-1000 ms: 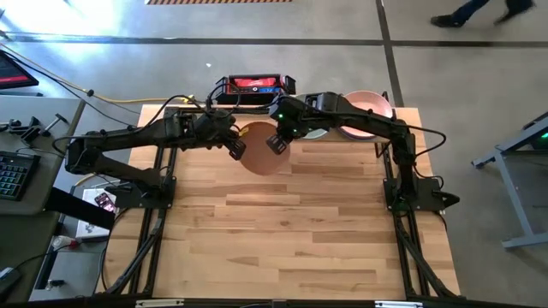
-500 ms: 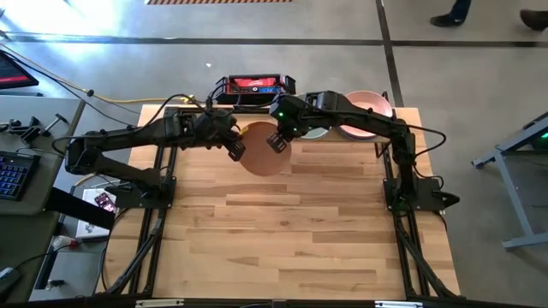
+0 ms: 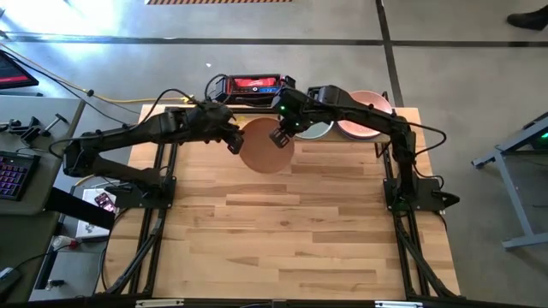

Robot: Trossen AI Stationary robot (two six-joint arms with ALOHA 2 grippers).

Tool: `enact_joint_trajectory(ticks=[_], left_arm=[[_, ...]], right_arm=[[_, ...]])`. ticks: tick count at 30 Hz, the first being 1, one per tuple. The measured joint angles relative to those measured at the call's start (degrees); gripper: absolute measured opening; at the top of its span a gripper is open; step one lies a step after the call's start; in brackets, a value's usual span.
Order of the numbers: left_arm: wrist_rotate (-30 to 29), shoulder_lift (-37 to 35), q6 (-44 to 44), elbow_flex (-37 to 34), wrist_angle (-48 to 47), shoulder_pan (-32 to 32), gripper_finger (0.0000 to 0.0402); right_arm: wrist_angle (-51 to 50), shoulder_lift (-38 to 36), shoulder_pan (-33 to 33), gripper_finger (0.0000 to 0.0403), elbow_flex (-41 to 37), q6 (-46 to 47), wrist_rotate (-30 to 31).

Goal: Place and stack plates onto a shelf
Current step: Stack the brown plate on top of the light blue plate on the shelf

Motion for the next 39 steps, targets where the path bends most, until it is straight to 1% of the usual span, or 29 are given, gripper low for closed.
enact_joint_trajectory(ticks=[4, 11, 15, 21, 24, 30, 36, 39], left_arm=[[0.0, -2.4, 0.4, 0.0, 3.0, 0.3, 0.0117], [0.1, -6.1, 1.8, 0.0, 3.2, 1.1, 0.0118], [-0.9, -7.3, 3.4, 0.0, 3.1, 1.1, 0.0118], [-2.3, -7.5, 4.4, 0.0, 2.6, 1.1, 0.0117], [-2.4, -7.2, 4.9, 0.0, 2.6, 1.1, 0.0117], [-4.1, -7.1, 5.6, -0.1, 2.2, 1.1, 0.0117], [-6.7, -7.1, 5.7, -0.1, 2.2, 1.1, 0.0117], [-7.4, -7.1, 5.6, -0.1, 2.2, 1.1, 0.0117]], right_arm=[[-0.6, 0.0, -1.5, 0.0, 0.0, -1.3, -0.6], [-1.4, -1.6, -5.3, 0.0, 0.0, -5.4, -1.2], [-1.2, -3.0, -8.9, 0.0, 0.1, -8.5, -2.9], [-0.6, -5.0, -16.3, 0.0, 0.3, -13.3, -5.4], [-0.3, -5.3, -20.6, 0.0, 0.3, -15.9, -9.0], [0.2, -5.2, -30.1, 0.0, 0.3, -20.9, -19.8], [0.6, -5.0, -39.2, 0.0, 0.2, -22.6, -30.1], [1.5, -4.8, -43.0, 0.0, -1.6, -22.5, -35.8]])
